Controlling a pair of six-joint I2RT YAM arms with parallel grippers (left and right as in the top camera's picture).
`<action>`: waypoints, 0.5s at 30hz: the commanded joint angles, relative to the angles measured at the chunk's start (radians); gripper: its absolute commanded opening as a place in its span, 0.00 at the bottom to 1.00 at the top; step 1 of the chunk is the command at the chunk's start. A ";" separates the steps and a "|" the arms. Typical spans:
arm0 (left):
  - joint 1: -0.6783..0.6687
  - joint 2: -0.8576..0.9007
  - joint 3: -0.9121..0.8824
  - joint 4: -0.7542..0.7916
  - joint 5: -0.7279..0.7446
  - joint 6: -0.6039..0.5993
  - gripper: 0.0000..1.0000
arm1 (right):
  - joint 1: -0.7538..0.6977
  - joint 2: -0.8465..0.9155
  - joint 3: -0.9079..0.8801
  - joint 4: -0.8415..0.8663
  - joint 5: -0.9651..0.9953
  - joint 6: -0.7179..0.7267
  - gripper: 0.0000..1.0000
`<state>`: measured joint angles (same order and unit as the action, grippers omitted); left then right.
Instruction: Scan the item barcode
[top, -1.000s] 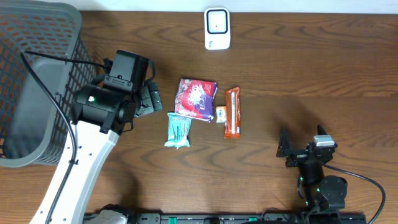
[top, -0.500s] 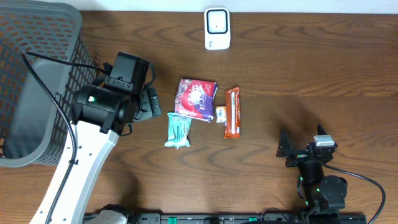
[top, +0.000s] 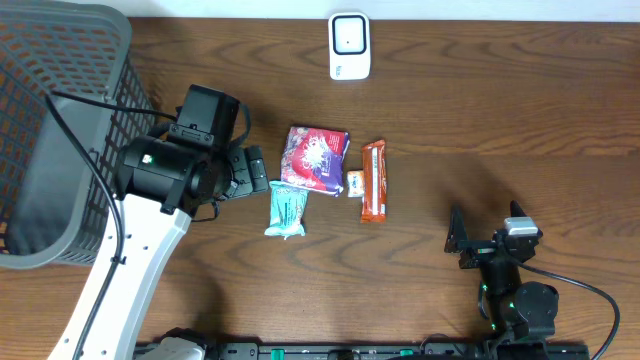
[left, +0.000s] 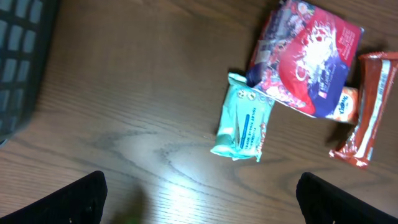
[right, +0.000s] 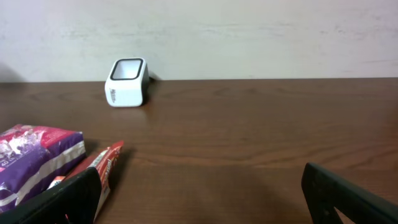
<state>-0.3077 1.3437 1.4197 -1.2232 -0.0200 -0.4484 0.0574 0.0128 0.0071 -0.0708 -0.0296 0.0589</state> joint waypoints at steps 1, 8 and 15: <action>0.002 0.027 -0.012 -0.005 0.054 0.027 0.98 | 0.006 -0.002 -0.002 -0.004 0.002 -0.012 0.99; -0.006 0.083 -0.012 0.003 0.058 0.032 0.98 | 0.006 -0.002 -0.002 -0.004 0.047 -0.075 0.99; -0.006 0.124 -0.012 0.008 0.058 0.032 0.98 | 0.006 -0.002 -0.002 -0.004 0.046 -0.075 0.99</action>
<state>-0.3103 1.4590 1.4181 -1.2133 0.0284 -0.4366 0.0574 0.0128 0.0071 -0.0708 -0.0017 0.0032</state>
